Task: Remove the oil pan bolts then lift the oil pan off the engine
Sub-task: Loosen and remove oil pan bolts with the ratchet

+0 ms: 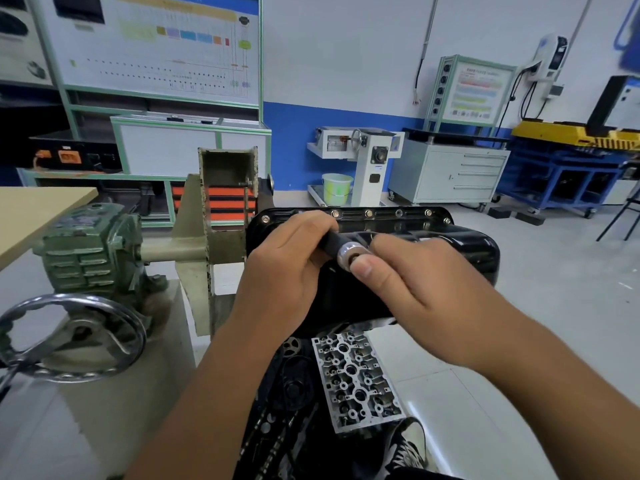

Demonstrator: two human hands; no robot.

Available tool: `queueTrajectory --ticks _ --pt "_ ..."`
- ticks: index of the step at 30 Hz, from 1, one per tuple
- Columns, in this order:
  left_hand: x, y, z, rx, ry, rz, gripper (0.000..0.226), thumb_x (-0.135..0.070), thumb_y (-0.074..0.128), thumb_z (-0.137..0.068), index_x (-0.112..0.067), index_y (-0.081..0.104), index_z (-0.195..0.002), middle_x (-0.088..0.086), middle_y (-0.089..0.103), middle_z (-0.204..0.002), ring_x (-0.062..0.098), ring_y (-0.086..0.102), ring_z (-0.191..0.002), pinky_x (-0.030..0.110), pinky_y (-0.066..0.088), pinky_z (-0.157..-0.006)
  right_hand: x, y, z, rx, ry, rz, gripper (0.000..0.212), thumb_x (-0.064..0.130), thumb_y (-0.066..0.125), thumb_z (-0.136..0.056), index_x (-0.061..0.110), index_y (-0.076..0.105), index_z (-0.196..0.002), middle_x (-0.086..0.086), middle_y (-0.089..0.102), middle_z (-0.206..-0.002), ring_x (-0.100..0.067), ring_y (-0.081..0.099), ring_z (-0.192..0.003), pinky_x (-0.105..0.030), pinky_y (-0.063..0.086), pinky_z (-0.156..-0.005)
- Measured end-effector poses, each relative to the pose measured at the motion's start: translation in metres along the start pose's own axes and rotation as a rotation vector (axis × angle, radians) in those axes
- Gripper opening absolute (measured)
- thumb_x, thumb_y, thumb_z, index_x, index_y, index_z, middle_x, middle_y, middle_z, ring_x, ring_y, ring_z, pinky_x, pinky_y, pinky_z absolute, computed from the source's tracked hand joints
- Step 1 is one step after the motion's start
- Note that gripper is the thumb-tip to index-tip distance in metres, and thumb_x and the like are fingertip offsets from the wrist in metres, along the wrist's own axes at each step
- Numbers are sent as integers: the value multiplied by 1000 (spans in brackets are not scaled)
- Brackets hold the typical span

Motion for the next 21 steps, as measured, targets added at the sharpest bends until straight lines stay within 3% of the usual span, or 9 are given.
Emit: queueTrajectory --ticks 3,5,7,11,13,17,19,21 --pt "1 1 0 -36 3 -17 33 16 61 -89 -2 68 -115 6 69 -112 25 66 -105 41 54 -87 -2 27 9 19 110 -352 52 65 33 -98 25 44 -68 7 49 -55 -13 48 -47 -41 42 -46" --pt "1 0 -1 -53 25 -19 30 12 58 -88 -2 68 -112 5 70 -111 24 66 -103 40 54 -86 -6 41 9 187 152 -587 47 57 46 -100 20 44 -71 11 42 -55 -5 41 -46 -27 38 -43" --pt "4 -2 -1 -59 35 -14 33 13 57 -85 -1 68 -113 6 70 -112 23 66 -106 39 54 -90 -18 31 5 378 135 -554 41 41 62 -99 11 46 -76 13 42 -55 -2 41 -47 -16 36 -46" --pt "9 1 1 -63 16 -2 39 17 62 -86 -2 68 -120 5 71 -118 19 67 -113 36 54 -98 -39 -11 -4 617 193 -587 31 32 77 -92 8 59 -83 -3 61 -68 -16 61 -61 -28 50 -57" --pt "11 4 2 -103 15 14 40 19 64 -86 -1 69 -120 6 72 -117 19 68 -113 38 55 -97 -43 -15 -6 621 201 -567 39 44 74 -89 8 61 -82 -6 64 -71 -18 60 -60 -30 50 -55" --pt "18 6 6 -187 46 25 34 17 67 -88 1 68 -118 7 72 -113 19 69 -109 38 57 -92 -46 -15 -8 520 212 -563 51 59 75 -81 11 59 -71 -4 56 -56 -14 45 -47 -22 38 -47" --pt "19 9 7 -190 48 28 37 19 66 -86 0 67 -117 7 70 -112 20 68 -107 40 57 -90 -52 -26 -14 349 248 -605 50 56 87 -69 12 64 -70 -3 54 -52 -13 43 -44 -18 35 -43" --pt "18 13 7 -180 51 43 39 18 66 -85 -5 64 -117 4 68 -111 20 66 -105 44 55 -87 -56 -37 -19 165 291 -669 42 37 97 -58 12 66 -72 -7 56 -52 -12 44 -43 -17 32 -41"
Point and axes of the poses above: each hand's wrist, its own z-axis away from the middle knuckle, its own y-axis out of the palm, x = y × z, the point moved 5 cm from there along -z, towards the middle knuckle
